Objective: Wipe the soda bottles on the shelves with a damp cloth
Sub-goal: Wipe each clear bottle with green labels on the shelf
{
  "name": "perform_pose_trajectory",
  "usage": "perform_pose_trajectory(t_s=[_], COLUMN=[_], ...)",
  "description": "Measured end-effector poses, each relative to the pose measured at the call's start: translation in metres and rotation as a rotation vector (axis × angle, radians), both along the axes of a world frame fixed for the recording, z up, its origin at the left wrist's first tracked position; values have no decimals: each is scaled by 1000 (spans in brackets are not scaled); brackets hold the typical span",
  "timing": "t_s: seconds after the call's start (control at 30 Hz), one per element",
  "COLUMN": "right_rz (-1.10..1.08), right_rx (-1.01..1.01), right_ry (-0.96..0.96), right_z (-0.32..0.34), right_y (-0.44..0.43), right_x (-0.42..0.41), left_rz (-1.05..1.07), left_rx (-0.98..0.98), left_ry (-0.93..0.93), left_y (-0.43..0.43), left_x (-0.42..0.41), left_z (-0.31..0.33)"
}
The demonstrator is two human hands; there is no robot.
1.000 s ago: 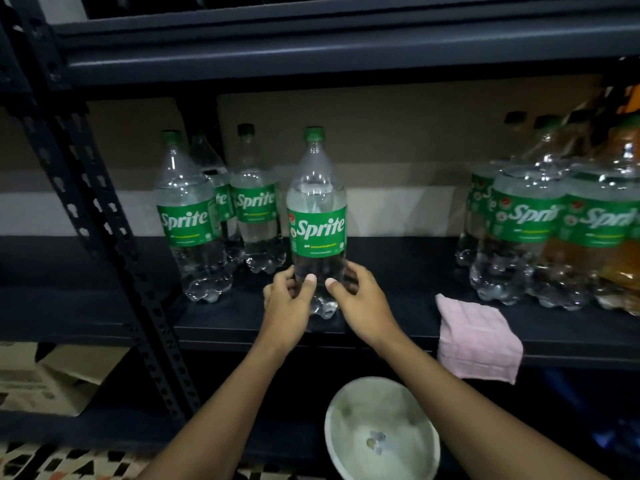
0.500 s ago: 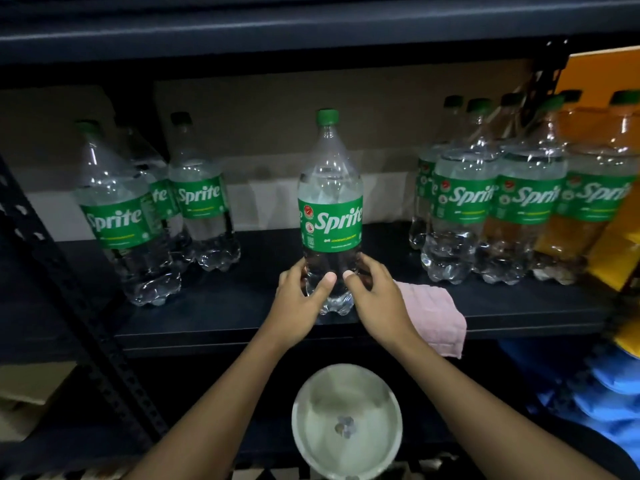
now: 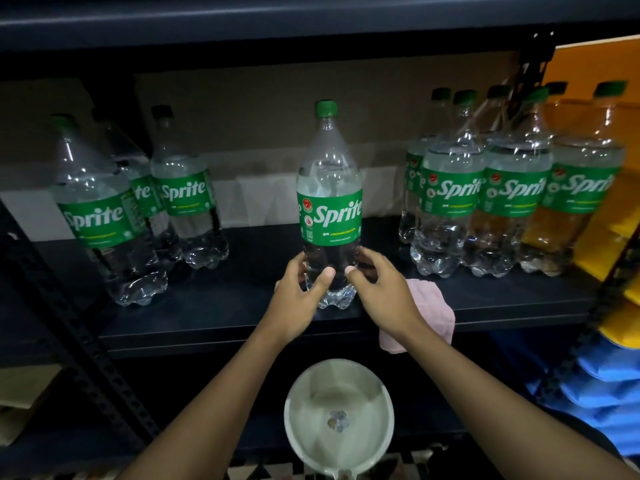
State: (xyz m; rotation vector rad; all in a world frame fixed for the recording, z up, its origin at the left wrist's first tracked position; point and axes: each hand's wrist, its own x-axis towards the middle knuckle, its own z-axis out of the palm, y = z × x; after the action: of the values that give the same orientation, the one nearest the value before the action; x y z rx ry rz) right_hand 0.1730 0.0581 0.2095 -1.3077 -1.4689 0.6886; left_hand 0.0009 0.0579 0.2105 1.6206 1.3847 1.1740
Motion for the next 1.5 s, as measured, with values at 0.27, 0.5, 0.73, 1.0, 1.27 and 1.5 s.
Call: perform_pose_trajectory(t_s=[0.27,0.5,0.73,1.0,1.27,1.5], right_rz=[-228,-32,323,717,665,618], right_rx=[-211,-262,-137,-290,-300,-278], right_ry=[-832,-882,-653,-329,-308,-332], right_z=[11,24,52,81,65,52], right_y=[2,6,-34,-65,-58,-58], right_x=[34,51,52,37,32,34], left_rz=[-10,32,79,-245,-324,-241], left_rx=[-12,-64,11,12,-85,-12], left_ry=[-33,-31,2,42,102,431], left_y=[-5,-12,-45,-73,-85,-79], left_x=[1,0,-18,-31,-41,-39], left_z=[3,2,-2,18,15,9])
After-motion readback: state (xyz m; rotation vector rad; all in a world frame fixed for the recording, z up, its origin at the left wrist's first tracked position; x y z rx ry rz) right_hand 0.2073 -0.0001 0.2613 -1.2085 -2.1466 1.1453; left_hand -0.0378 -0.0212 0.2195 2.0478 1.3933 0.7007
